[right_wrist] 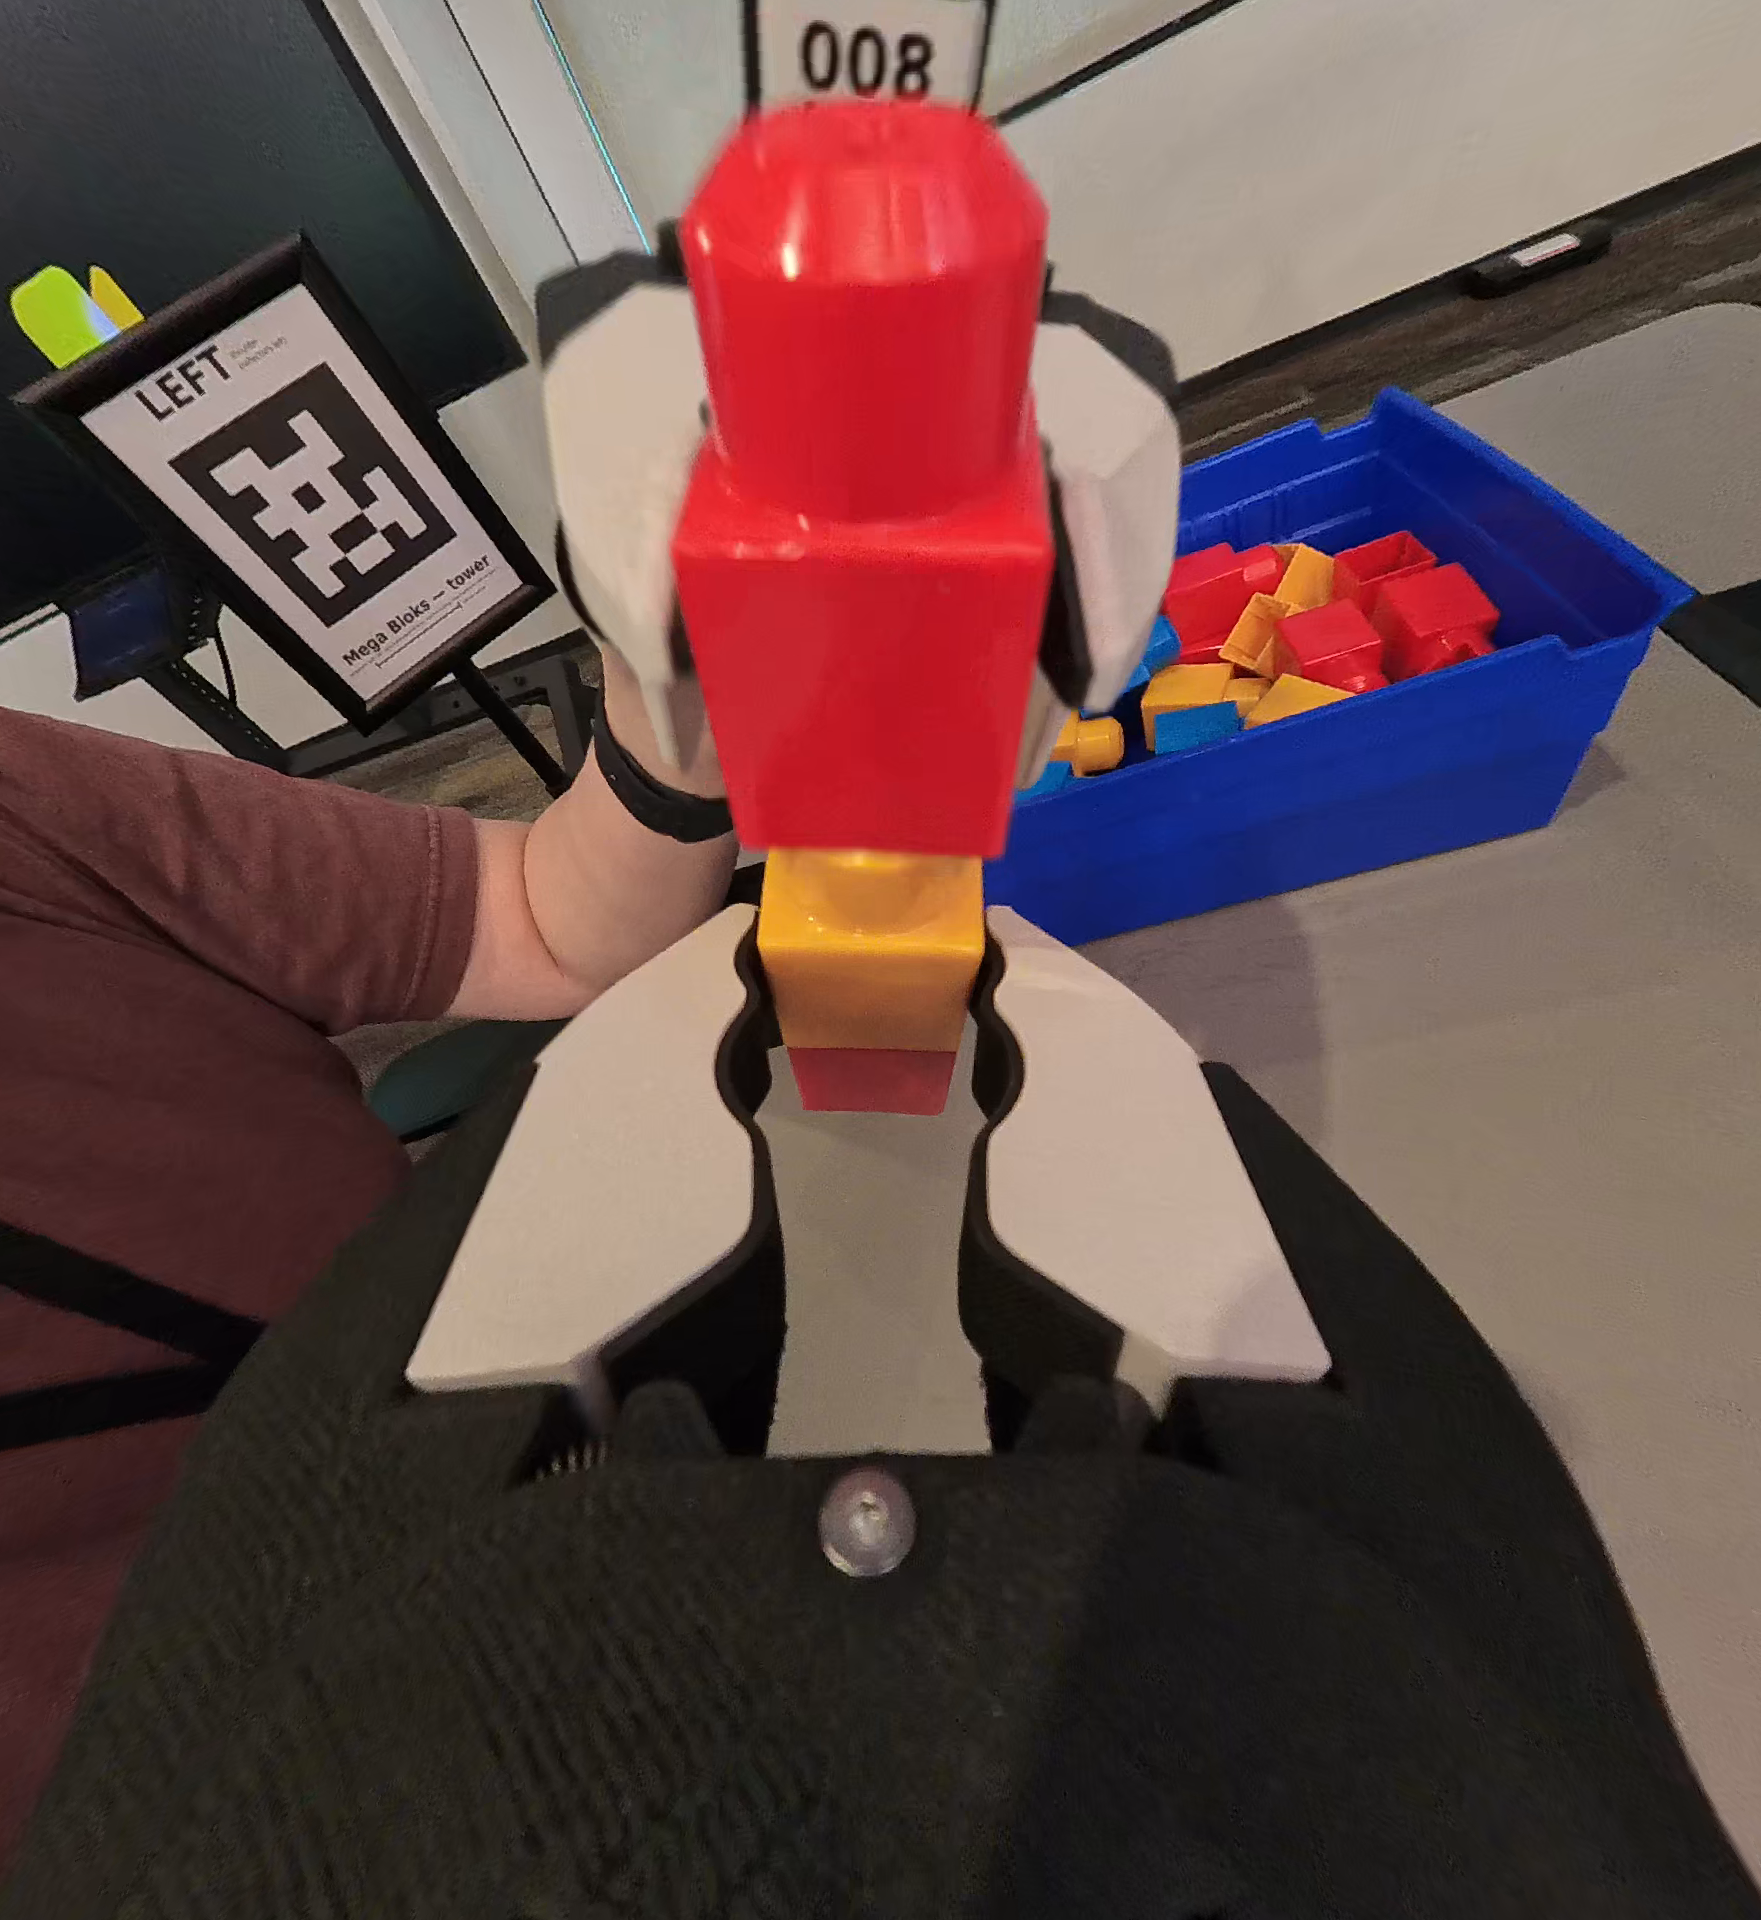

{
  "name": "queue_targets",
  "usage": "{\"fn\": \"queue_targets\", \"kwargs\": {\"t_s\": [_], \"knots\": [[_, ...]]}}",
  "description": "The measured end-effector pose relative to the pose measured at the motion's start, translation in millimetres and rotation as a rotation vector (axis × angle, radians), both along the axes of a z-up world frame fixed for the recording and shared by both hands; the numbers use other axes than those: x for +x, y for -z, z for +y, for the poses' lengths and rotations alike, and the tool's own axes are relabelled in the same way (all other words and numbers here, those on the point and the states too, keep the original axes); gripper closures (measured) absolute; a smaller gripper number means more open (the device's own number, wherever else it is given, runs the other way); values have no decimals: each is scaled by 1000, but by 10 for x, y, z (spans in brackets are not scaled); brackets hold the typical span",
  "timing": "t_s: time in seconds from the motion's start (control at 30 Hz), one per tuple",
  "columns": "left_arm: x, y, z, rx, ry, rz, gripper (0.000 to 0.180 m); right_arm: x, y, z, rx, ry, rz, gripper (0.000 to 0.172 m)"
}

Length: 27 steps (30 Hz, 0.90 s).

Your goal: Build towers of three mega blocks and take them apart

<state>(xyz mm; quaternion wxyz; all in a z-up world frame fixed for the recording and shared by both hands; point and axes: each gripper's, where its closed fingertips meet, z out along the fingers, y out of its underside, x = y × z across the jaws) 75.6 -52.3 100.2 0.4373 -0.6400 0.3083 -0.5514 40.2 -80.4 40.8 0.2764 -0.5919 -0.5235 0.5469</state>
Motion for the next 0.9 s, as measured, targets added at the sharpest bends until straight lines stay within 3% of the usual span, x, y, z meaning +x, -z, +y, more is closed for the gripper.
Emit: {"fn": "queue_targets", "kwargs": {"t_s": [0.13, 0.5, 0.6, 0.9], "knots": [[70, 89, 12, 30, -20, 61, 144, 51, -2, 47, 7, 10, -15, 135], [81, 255, -147, -3, 127, 157, 144, 154, 104, -31, 105, -75, -107, 135], [82, 231, -204, -10, 176, 127, 144, 159, 42, -98, 44, -130, -60, 136], [89, 334, -125, -43, 114, 187, 144, 101, 163, -53, 38, -89, -126, 136]]}}
